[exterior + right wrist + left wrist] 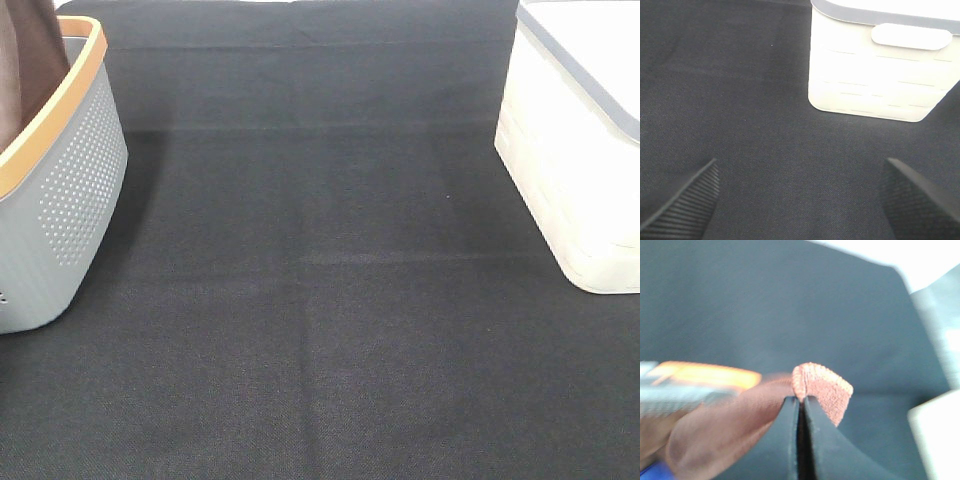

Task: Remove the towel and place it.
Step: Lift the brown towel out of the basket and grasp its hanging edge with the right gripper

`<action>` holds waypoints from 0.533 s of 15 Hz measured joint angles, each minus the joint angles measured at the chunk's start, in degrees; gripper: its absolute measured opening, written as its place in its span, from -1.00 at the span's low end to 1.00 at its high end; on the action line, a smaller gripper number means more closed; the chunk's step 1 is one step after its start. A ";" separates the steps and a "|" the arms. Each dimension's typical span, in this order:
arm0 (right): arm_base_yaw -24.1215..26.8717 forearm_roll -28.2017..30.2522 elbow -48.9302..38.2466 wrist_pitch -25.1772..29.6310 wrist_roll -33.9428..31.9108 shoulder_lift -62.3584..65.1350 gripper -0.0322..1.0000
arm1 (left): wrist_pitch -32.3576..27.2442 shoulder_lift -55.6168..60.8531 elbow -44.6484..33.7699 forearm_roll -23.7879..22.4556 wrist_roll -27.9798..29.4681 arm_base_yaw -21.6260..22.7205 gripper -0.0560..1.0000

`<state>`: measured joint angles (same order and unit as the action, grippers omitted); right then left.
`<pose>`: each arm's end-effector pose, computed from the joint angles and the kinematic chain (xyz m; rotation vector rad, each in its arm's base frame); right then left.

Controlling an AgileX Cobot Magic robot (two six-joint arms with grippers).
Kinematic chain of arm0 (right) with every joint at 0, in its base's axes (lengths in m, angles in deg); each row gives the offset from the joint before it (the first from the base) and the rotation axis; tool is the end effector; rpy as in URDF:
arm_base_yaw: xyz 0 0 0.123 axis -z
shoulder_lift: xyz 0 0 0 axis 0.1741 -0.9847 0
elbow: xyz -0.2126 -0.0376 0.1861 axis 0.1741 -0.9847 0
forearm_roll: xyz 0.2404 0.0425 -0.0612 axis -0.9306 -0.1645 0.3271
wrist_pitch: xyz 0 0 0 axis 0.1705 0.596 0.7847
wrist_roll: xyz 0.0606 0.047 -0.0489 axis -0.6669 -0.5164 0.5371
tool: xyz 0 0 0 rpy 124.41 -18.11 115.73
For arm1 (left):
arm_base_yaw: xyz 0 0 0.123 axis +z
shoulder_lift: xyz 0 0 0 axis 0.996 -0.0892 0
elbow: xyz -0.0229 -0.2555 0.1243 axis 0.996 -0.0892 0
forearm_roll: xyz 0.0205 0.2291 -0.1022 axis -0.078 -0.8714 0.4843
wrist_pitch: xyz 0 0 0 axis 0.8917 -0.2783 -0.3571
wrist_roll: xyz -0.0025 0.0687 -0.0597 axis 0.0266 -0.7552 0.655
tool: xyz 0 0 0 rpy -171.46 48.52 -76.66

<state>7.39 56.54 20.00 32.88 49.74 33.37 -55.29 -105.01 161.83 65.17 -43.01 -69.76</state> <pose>-0.0067 -0.0009 0.2780 -0.1636 2.0324 -0.0517 0.4558 0.0655 0.4341 -0.0941 2.1020 -0.6615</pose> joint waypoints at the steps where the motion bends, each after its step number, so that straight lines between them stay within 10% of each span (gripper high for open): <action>1: 0.00 0.00 0.00 0.00 0.00 0.00 0.66 | 0.00 0.00 0.00 0.00 0.00 0.00 -0.88; 8: 0.00 -0.40 0.00 -0.06 0.00 -4.98 0.54 | 9.05 7.85 0.00 13.24 -3.21 -3.55 -0.88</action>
<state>7.39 56.14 20.00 32.82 49.74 28.39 -46.24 -97.16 161.83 78.40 -46.22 -73.31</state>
